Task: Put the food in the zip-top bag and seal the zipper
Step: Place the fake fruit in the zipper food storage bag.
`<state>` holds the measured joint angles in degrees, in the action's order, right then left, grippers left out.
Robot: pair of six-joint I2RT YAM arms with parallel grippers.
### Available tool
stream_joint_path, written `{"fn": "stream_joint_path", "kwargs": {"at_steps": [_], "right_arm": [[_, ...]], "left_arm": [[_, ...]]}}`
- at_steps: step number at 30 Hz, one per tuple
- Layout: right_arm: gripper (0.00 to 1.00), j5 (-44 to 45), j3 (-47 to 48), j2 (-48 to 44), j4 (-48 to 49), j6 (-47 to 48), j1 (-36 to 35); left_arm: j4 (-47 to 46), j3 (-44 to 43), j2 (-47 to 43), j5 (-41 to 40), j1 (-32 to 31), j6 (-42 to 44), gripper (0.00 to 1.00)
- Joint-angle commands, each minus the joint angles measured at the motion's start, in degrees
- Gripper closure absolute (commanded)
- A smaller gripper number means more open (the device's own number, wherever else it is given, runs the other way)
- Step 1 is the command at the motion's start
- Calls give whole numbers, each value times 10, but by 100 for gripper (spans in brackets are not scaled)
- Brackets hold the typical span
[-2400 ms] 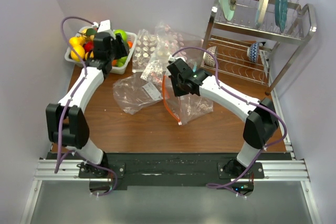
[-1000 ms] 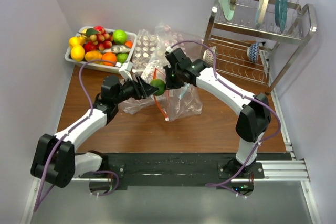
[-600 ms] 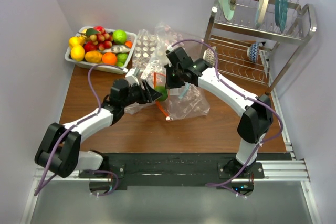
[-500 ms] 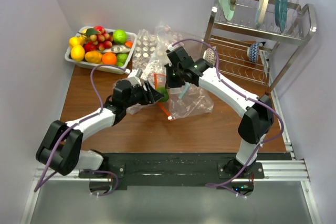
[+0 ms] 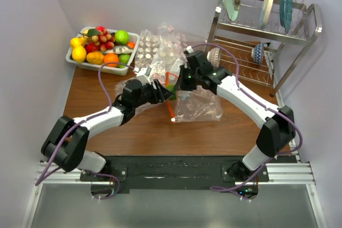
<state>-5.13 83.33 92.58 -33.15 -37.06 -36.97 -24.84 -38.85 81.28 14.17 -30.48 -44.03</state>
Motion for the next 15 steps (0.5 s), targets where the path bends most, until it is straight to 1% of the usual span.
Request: {"fn": "stream_joint_path", "kwargs": {"at_steps": [1, 10, 13, 15], "right_arm": [[100, -88, -53, -35, 112, -64, 34], [100, -112, -66, -41, 121, -68, 50], [100, -113, -79, -49, 128, -75, 56], [100, -117, -90, -58, 138, -82, 65]], "left_arm": [[-34, -39, 20, -19, -23, -8, 71], [-64, -64, 72, 12, -49, -26, 69], [-64, -66, 75, 10, -52, -26, 67], [-59, -70, 72, 3, -52, -22, 63]]}}
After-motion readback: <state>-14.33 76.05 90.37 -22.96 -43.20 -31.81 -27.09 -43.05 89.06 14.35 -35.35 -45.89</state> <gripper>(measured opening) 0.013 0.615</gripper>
